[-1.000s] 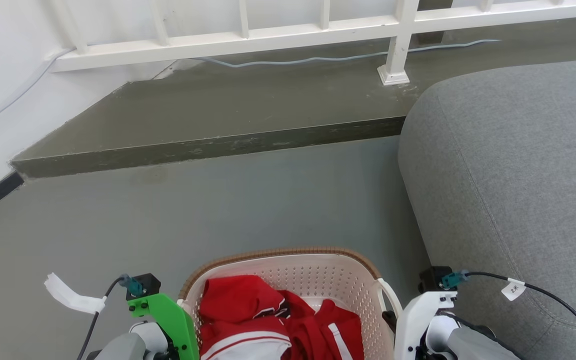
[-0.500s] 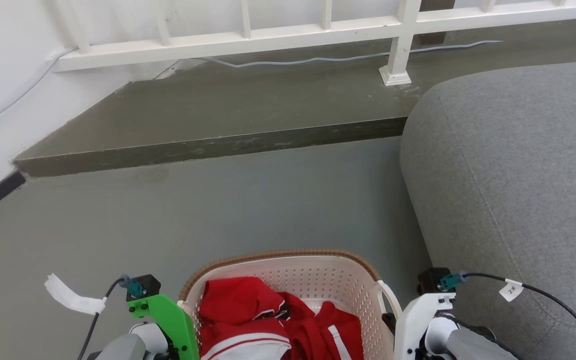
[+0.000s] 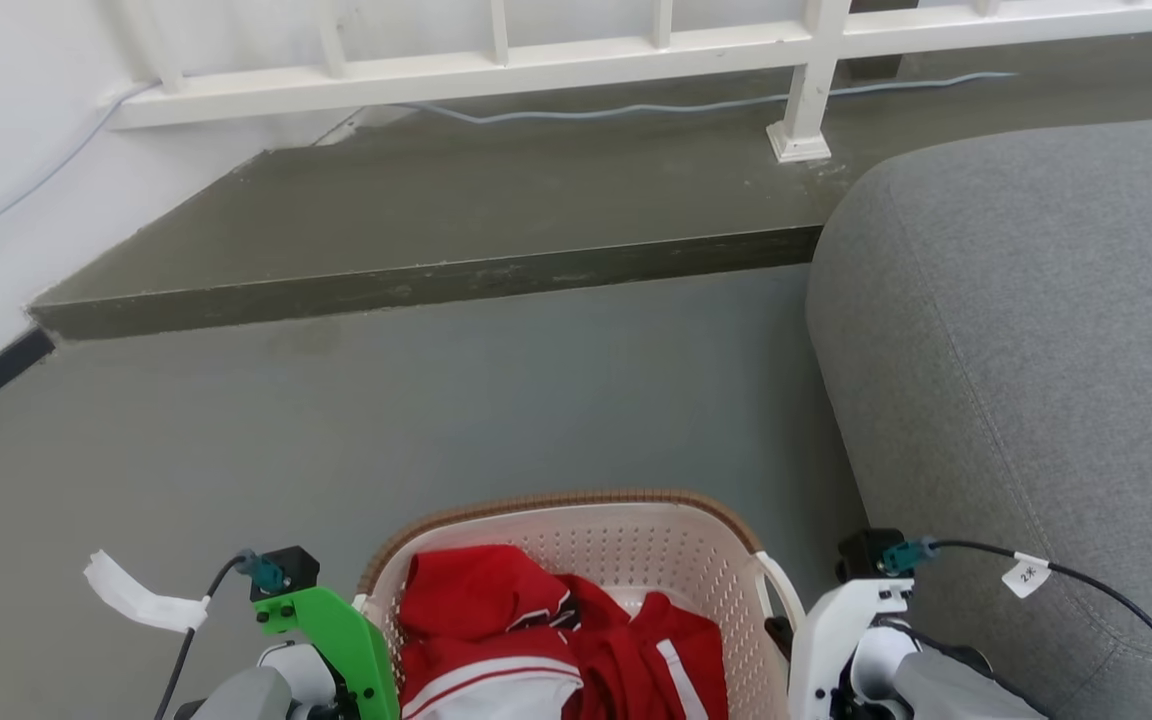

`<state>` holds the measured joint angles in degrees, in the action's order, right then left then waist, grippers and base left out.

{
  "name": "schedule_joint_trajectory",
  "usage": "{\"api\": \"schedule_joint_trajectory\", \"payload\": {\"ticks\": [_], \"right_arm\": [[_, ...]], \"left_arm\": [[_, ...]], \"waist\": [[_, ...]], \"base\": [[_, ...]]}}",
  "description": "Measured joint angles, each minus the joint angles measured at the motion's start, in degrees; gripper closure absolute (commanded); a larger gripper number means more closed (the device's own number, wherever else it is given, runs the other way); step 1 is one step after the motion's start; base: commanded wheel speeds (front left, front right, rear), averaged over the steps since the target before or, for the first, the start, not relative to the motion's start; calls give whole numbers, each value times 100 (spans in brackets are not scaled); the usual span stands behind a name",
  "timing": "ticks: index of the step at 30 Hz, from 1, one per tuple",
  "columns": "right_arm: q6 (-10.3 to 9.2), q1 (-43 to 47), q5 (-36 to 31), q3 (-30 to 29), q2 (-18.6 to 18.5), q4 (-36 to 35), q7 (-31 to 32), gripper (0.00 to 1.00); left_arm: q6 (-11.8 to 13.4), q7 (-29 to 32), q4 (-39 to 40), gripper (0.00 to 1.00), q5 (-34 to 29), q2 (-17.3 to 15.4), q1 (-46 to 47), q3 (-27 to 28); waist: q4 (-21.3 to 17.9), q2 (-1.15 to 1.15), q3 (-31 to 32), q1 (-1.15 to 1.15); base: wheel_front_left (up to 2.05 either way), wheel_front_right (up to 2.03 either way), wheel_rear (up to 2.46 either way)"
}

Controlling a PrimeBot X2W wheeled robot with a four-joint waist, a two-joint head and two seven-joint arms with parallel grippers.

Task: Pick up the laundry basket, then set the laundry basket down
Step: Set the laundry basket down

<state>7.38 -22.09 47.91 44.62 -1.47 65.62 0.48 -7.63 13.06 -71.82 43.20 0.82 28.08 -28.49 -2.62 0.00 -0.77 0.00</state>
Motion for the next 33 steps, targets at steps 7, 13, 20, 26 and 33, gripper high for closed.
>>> {"api": "schedule_joint_trajectory", "payload": {"ticks": [7, 13, 20, 26, 33], "right_arm": [[-42, -227, 0, 19, -2, 9, -49, 100], [-90, -395, 0, 16, -5, 15, -146, 100], [-138, -706, -3, 15, -14, 13, -330, 100], [-144, -1002, -38, 15, -30, 14, -501, 100], [-153, -1383, -73, -2, -35, 12, -694, 100]], "left_arm": [[0, -224, 54, 100, 47, -1, 4, 5], [8, -422, 143, 100, 47, -8, 34, -11], [68, -616, 210, 100, 32, -16, 360, -57], [144, -818, 261, 100, -75, -19, 639, -76], [210, -985, 324, 100, -188, -65, 1027, -113]], "waist": [[-21, 0, -186, 0], [-47, 0, -431, 0], [-69, 0, -833, 0], [-78, 0, -1263, 0], [-88, 0, -1890, 0]], "base": [[0, 0, 0], [0, 0, 0], [0, 0, 0], [0, 0, 0], [0, 0, 0]]}}
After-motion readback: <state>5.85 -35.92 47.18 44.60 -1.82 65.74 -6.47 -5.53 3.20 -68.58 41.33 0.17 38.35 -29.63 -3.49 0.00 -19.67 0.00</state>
